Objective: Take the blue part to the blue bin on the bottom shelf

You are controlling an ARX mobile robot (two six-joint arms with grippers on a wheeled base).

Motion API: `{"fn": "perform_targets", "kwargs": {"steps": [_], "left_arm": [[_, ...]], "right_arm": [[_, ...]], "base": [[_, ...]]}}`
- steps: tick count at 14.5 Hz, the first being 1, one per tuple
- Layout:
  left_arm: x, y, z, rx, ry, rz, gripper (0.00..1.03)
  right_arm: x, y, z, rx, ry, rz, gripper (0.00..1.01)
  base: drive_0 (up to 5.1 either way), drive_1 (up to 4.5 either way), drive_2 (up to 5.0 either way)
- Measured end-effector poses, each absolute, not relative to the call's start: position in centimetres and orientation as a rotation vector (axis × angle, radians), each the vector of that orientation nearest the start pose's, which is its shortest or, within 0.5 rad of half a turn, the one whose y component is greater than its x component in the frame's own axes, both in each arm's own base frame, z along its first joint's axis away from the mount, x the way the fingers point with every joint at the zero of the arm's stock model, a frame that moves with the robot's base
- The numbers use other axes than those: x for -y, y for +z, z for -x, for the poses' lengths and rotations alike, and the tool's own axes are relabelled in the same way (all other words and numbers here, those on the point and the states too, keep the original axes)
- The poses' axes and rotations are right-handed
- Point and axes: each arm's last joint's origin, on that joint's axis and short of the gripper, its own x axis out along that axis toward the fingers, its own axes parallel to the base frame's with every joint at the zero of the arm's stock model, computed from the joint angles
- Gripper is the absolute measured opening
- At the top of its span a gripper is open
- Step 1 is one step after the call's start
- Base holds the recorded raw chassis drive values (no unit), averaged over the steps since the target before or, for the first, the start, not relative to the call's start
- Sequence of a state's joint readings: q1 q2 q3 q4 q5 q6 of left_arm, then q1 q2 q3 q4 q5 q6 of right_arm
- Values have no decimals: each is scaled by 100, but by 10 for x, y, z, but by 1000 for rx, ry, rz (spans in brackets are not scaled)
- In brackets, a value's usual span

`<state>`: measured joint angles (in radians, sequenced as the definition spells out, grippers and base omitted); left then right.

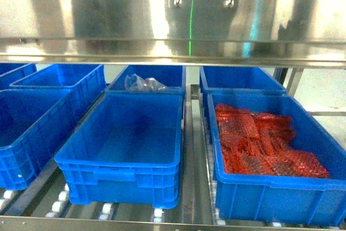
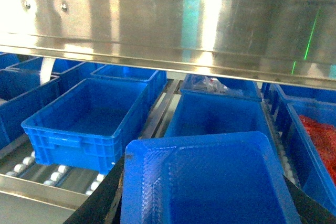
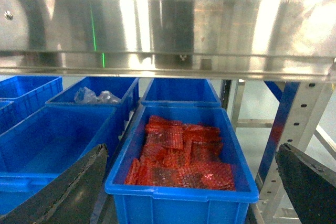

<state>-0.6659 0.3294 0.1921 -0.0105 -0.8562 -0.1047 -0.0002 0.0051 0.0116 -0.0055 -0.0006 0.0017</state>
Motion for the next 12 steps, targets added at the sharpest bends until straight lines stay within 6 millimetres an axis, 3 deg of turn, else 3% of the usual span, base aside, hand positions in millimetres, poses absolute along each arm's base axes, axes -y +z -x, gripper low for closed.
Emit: {"fn": "perform_targets", "kwargs": {"steps": [12], "left_arm": [[49, 202, -98, -100, 195, -1, 44]], "right_arm": [[0, 167, -97, 1, 0, -2, 98]], "base": [[0, 0, 0]]}}
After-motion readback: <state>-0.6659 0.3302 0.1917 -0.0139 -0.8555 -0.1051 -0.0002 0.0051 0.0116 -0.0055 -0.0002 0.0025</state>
